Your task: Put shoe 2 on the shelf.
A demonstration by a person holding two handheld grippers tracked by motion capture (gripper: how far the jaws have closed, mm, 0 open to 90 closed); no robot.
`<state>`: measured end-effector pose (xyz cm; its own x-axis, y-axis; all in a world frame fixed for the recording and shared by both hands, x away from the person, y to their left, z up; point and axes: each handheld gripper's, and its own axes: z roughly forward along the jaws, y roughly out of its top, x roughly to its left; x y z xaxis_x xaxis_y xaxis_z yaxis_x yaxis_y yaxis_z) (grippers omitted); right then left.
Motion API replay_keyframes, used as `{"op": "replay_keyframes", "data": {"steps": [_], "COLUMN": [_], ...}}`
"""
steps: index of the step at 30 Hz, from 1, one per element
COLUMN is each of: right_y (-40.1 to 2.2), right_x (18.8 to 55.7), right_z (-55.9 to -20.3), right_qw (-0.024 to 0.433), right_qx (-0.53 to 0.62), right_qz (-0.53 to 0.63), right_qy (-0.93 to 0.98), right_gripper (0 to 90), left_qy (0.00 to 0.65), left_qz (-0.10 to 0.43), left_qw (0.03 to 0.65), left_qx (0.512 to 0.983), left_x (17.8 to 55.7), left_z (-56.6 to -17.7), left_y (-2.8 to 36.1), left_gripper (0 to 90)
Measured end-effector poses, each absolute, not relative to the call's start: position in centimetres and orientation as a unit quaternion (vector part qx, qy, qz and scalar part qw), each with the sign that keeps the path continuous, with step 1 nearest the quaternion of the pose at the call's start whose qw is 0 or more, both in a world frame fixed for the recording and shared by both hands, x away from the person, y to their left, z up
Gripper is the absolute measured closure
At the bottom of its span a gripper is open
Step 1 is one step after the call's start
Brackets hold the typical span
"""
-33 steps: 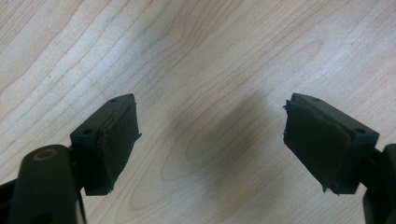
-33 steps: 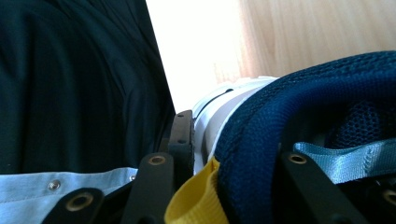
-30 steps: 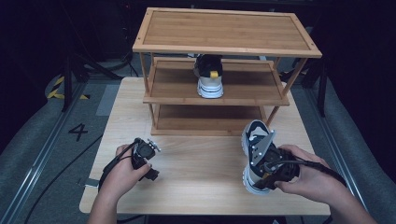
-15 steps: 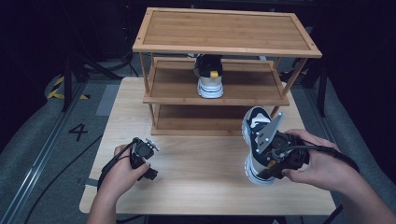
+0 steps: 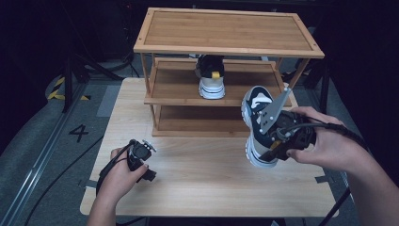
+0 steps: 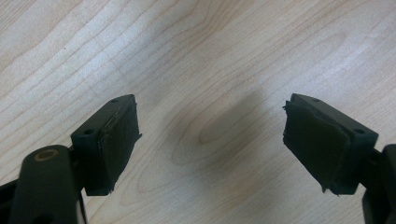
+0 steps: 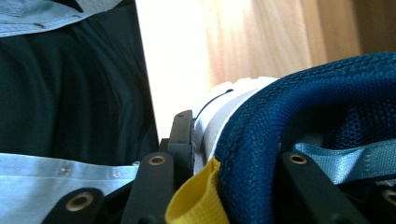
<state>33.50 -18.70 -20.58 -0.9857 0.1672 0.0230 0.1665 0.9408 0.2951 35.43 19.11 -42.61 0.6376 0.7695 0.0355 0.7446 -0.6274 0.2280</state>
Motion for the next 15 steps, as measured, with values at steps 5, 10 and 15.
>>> {"op": "replay_keyframes", "data": {"steps": [5, 10, 15], "right_y": [-18.4, -17.9, -17.4], "right_x": [35.7, 38.4, 41.1], "right_z": [-19.7, -19.1, -19.1], "right_qw": [0.014, 0.021, 0.030], "right_qx": [0.087, 0.084, 0.079], "right_qz": [0.143, 0.139, 0.136], "right_qy": [0.986, 0.986, 0.987], "right_gripper": [68.7, 68.7, 68.0], "left_qy": [0.426, 0.444, 0.443], "left_qz": [0.071, 0.071, 0.069], "left_qw": [0.100, 0.099, 0.096], "left_qx": [0.896, 0.888, 0.889], "left_x": [35.3, 35.1, 34.7], "left_z": [-42.6, -43.0, -43.2], "left_y": [19.4, 19.6, 19.9], "left_gripper": [18.4, 19.5, 19.2]}}
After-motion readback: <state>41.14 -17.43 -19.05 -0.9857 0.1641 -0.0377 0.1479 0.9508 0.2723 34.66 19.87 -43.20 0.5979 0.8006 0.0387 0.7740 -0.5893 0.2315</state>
